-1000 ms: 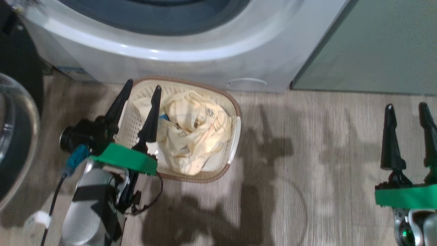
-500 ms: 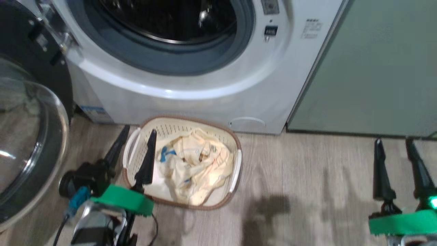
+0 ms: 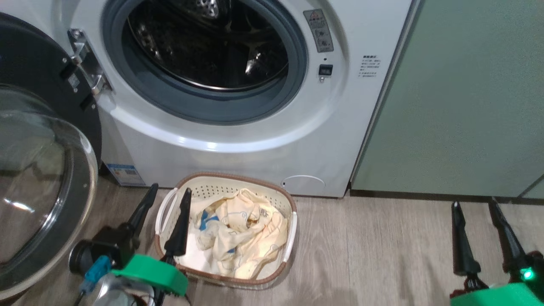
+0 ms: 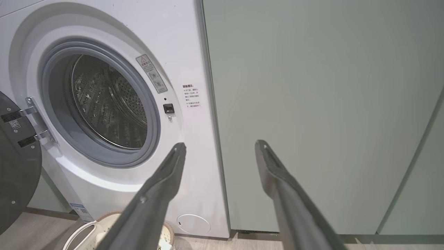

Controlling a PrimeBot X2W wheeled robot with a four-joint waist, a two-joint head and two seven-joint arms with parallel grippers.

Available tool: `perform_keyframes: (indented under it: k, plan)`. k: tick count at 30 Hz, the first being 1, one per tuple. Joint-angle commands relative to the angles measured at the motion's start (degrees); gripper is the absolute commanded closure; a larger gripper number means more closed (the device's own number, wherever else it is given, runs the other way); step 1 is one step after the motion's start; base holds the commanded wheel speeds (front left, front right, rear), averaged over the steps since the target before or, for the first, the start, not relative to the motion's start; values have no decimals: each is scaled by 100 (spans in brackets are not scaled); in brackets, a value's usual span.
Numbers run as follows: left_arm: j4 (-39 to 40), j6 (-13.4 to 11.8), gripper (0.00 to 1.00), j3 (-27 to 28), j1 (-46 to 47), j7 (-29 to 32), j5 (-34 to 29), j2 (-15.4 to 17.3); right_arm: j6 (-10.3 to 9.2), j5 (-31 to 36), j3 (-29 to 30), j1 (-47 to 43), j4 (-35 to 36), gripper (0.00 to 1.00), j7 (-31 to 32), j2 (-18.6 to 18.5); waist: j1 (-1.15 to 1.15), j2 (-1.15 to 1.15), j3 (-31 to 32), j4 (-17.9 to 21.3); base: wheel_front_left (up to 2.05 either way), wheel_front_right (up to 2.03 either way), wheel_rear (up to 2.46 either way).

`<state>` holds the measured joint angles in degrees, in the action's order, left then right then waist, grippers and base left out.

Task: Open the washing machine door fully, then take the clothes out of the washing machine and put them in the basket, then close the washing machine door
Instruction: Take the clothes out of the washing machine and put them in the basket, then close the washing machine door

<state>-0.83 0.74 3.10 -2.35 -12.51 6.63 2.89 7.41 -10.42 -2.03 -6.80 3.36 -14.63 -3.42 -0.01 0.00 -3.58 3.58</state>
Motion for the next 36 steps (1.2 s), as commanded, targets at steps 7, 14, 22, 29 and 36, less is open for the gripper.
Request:
perform_keyframes:
  k: [7, 14, 22, 29, 36]
  plan:
    - [444, -97, 0, 147, -79, 118, -46, 100, 8, 71, -135, -36, 166, 0, -37, -125, 1, 0, 163, 3, 0, 0, 0]
    - [523, -132, 0, 134, -137, 194, -34, 136, 8, 55, -134, -53, 165, 0, -37, -119, 1, 0, 204, -18, 0, 0, 0]
    - [543, -184, 0, 94, -150, 220, -34, 151, 8, 32, -145, -23, 148, 0, -37, -118, 1, 0, 174, -14, 0, 0, 0]
    - [533, -224, 0, 77, -148, 211, -48, 185, 8, 26, -141, -6, 149, 0, -37, -121, 1, 0, 154, 9, 0, 0, 0]
    - [529, -259, 0, 41, -131, 203, -75, 230, 8, 21, -128, 2, 156, 0, -37, -111, 1, 0, 150, 19, 0, 0, 0]
